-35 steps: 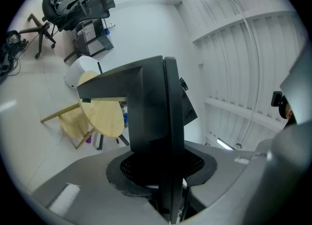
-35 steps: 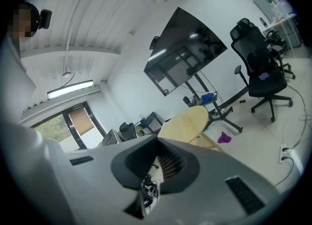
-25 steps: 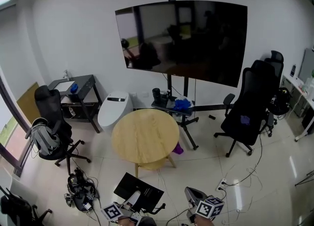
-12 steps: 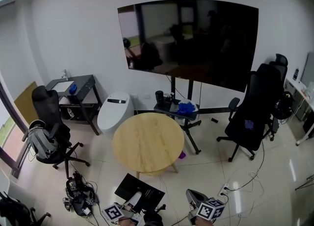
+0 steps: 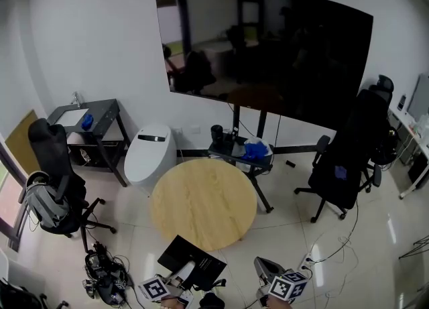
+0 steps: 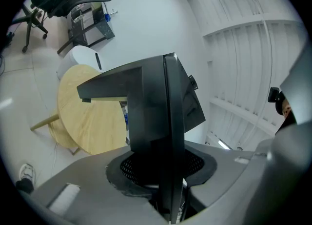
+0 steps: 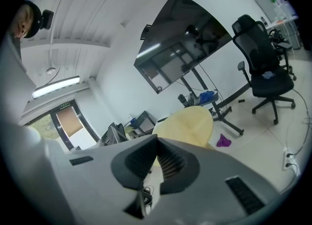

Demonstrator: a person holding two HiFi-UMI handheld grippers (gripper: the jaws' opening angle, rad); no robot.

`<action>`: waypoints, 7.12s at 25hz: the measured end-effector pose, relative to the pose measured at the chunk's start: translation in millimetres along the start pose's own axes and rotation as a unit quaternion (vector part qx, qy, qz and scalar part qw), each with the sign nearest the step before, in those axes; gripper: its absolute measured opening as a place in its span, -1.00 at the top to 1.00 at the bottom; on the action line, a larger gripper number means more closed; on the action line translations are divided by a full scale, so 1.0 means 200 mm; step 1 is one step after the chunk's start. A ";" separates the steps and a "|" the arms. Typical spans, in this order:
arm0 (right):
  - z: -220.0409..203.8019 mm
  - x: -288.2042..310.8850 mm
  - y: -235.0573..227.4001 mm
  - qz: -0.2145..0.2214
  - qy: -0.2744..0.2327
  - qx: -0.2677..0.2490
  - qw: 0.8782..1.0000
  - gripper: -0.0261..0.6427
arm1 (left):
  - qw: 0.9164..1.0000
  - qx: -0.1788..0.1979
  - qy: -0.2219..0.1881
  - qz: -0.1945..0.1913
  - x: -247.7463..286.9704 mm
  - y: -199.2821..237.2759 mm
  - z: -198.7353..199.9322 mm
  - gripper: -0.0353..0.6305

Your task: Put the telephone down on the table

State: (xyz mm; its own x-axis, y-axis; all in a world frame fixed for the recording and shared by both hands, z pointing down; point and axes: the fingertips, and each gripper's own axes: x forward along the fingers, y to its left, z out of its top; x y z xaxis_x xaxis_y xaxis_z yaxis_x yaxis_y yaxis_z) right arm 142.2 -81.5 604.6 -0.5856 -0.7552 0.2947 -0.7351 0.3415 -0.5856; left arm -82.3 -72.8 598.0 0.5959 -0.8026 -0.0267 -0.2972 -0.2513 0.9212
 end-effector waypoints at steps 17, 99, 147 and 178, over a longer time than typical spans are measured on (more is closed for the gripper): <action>0.14 0.50 0.12 -0.034 0.004 -0.009 0.999 0.89 | 0.999 -0.002 0.035 -0.010 0.13 0.23 0.49 0.38; 0.47 1.11 -0.58 -0.093 0.063 0.020 0.993 0.89 | 0.880 0.134 0.455 0.033 1.45 1.34 0.21 0.22; 0.32 0.70 0.01 -0.045 0.022 -0.064 0.997 0.89 | 0.922 0.319 0.131 0.175 0.55 0.32 0.37 0.89; -0.08 -0.28 0.20 0.043 0.037 -0.075 0.996 0.89 | 0.918 0.324 0.066 0.220 -0.01 -0.24 -0.46 0.89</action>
State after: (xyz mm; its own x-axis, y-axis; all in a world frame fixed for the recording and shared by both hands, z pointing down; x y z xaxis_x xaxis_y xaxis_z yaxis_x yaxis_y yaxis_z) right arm 140.6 -15.7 577.5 -0.6678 -0.6780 0.3072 -0.7210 0.4864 -0.4936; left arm -0.5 -9.8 588.7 0.3848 -0.8419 0.3784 -0.8863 -0.2227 0.4059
